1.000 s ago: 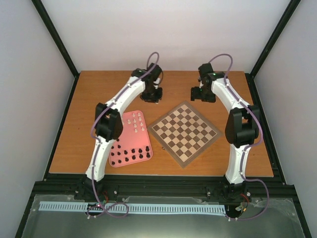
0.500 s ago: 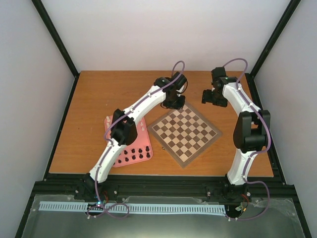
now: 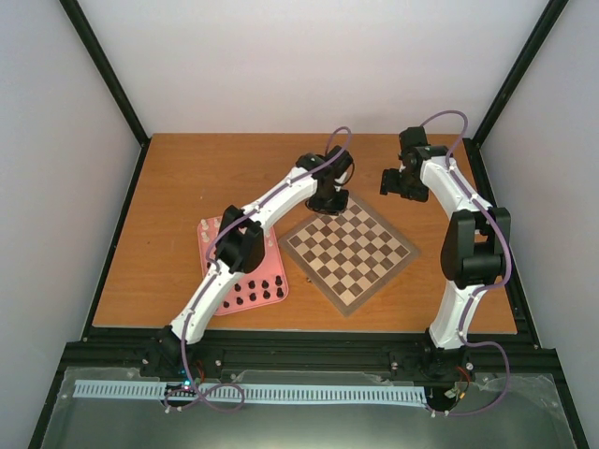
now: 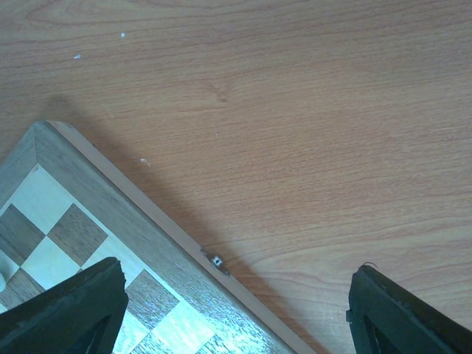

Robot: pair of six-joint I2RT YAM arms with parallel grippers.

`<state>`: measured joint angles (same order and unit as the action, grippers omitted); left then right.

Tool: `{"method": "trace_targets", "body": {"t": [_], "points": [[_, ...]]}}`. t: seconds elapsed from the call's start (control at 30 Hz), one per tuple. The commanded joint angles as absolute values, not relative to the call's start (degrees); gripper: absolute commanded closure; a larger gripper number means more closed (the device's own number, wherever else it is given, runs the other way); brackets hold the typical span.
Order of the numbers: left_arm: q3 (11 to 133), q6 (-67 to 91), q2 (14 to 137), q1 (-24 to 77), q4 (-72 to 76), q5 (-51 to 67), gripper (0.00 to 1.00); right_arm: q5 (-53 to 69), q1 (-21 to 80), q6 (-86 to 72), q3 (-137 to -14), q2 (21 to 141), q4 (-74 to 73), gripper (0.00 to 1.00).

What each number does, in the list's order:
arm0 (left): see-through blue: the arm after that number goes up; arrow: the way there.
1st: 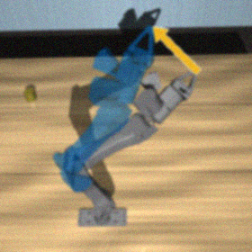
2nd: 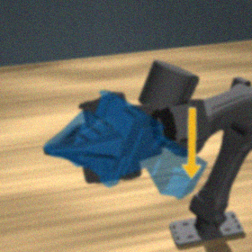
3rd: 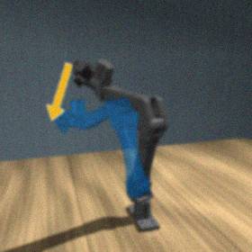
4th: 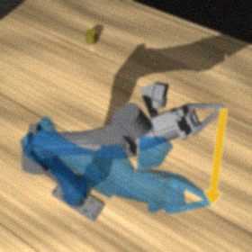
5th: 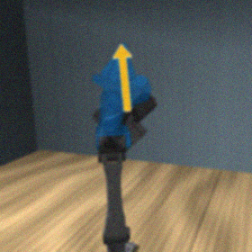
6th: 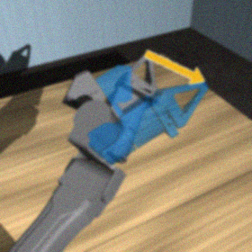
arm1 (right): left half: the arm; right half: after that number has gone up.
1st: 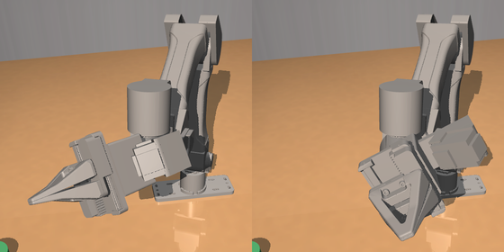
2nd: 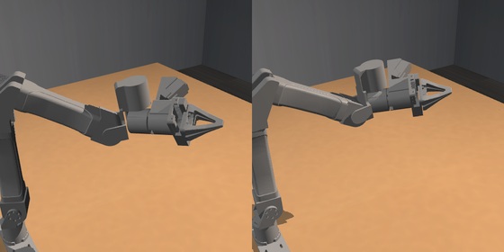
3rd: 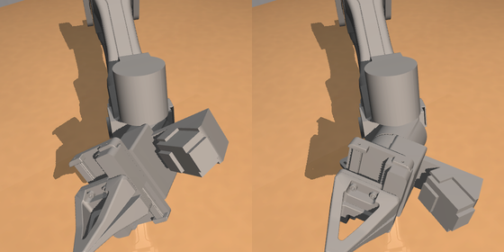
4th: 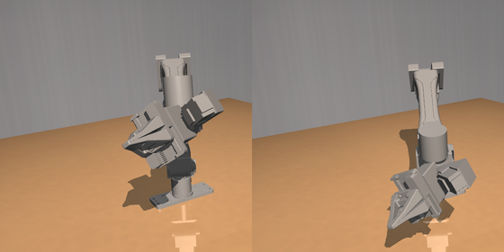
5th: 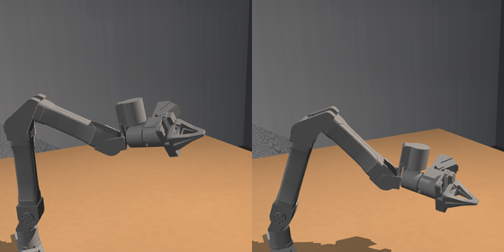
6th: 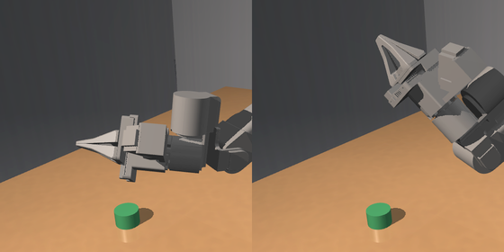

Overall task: Set up the chess pieces on the board
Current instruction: Place the chess piece on the chessboard.

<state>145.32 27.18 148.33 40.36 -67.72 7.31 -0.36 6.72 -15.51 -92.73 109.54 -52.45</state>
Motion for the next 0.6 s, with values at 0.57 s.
{"method": "trace_targets", "body": {"t": [0.57], "points": [[147.8,22.7,147.9,40.7,-73.9,9.9,0.61,-0.5,6.2,-15.4,-92.4,107.9,-52.5,0.18]]}}
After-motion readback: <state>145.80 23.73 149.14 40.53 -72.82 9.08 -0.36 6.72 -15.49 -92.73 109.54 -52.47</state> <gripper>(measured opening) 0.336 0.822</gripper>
